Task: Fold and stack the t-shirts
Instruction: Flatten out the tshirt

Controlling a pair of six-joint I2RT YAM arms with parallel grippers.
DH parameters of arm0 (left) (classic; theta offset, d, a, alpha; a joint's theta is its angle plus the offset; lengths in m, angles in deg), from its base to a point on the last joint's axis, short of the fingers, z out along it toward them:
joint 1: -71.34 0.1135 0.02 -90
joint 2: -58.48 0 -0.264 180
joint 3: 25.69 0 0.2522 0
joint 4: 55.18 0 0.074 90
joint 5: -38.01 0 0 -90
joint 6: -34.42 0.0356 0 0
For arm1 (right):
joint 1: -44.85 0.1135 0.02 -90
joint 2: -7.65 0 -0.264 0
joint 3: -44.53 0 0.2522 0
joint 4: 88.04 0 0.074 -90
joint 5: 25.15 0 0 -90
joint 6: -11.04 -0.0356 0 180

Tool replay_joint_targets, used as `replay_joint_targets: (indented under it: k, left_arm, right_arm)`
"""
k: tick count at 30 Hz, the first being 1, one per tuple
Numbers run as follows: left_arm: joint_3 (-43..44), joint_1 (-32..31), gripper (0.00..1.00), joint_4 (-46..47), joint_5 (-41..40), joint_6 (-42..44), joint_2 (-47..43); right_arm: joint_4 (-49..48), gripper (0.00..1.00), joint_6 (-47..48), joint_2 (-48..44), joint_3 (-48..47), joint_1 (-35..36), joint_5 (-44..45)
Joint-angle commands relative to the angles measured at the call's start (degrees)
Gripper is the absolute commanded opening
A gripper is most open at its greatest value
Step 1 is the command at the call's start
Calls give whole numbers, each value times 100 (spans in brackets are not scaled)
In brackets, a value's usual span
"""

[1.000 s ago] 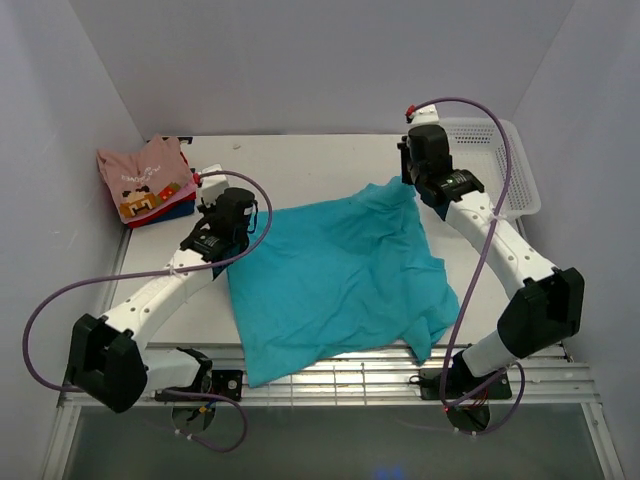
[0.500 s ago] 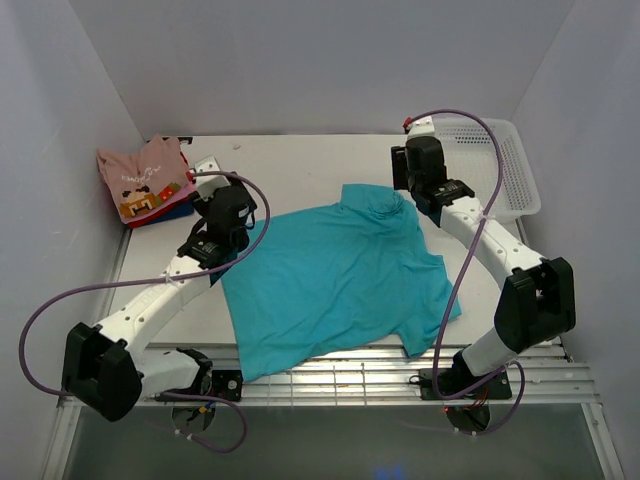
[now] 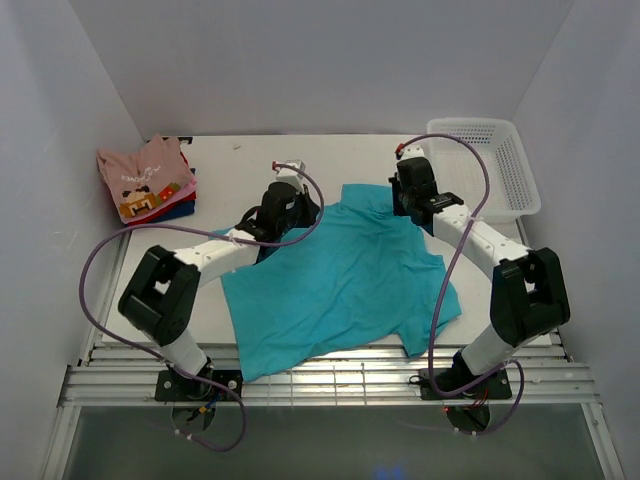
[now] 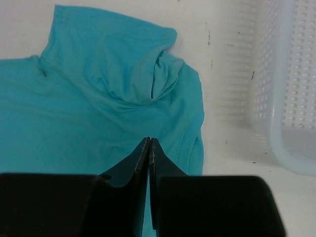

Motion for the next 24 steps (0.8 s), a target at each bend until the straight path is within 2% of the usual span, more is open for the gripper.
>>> replay_joint_targets:
  k: [1,7,12,19,24]
  left_arm:
    - [441,-60,0,581,1279,139,304]
    - [108,-201,0,880,1509,-99,296]
    - [-453,-307,0,880,1491,-248,-99]
    - [-1384,-474,0,871,1421,-529,-1188]
    - [-2071,-500,0,784,1298,-722,-2355]
  right_arm:
    - [-344,8,-23,121,-18,18,-403]
    - [-283,8,57,1447,-1151,27,-983]
    - [-73,8,83,2422,-1872,18,-1037]
    - [472,8,30,3329,-2795,27,-888]
    - [1113,8,83,4162,-3972,27,-887]
